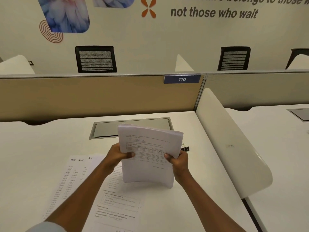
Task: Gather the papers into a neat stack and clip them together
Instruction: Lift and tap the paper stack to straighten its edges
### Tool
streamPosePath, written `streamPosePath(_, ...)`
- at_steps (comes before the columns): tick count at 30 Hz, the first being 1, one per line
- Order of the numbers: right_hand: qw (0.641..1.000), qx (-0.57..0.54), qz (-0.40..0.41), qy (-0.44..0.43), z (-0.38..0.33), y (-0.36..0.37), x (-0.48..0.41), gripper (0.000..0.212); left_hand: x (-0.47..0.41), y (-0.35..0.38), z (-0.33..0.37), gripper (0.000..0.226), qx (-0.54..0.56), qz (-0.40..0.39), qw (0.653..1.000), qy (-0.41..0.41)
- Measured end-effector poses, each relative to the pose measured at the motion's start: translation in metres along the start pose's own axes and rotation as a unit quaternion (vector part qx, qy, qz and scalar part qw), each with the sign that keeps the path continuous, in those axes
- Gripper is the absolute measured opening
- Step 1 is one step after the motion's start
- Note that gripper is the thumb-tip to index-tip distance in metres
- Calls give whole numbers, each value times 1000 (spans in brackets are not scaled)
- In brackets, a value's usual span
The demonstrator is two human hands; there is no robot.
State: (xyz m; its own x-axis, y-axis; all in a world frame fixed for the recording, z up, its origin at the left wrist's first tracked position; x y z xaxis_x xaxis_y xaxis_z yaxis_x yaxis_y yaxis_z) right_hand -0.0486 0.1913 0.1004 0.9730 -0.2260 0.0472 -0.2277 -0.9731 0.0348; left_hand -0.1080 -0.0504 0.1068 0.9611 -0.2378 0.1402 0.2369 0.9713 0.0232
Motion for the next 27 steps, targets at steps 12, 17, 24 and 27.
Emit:
streamPosePath(12, 999, -24, 22, -11, -3, 1, 1, 30, 9, 21, -11, 53, 107, 83, 991, 2)
streamPosePath(17, 999, -8, 26, -23, -2, 0, 6, 26, 15, 20, -18, 40, 120, 119, 986, 8)
streamPosePath(24, 999, 45, 23, 9, 15, 5, 12, 31, 21, 22, -40, 34, 123, 208, 970, -18)
streamPosePath(27, 997, 68, 28, 15, 17, 8, 11, 32, 23, 28, -39, 33, 100, 231, 968, -7)
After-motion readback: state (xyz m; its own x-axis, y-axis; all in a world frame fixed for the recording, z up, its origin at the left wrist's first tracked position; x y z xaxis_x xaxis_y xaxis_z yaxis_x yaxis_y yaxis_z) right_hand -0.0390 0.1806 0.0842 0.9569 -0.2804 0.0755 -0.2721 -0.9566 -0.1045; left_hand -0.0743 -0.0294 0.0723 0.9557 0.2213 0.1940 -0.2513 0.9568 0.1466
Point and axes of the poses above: each hand's wrist, its own x-axis away from the middle knuckle, its own y-axis out of the palm, z = x × y, the point moved 5 cm from there along -x, towards the middle knuckle, and after that the axes turned 9 degrees about x, right-handed, at the moved point
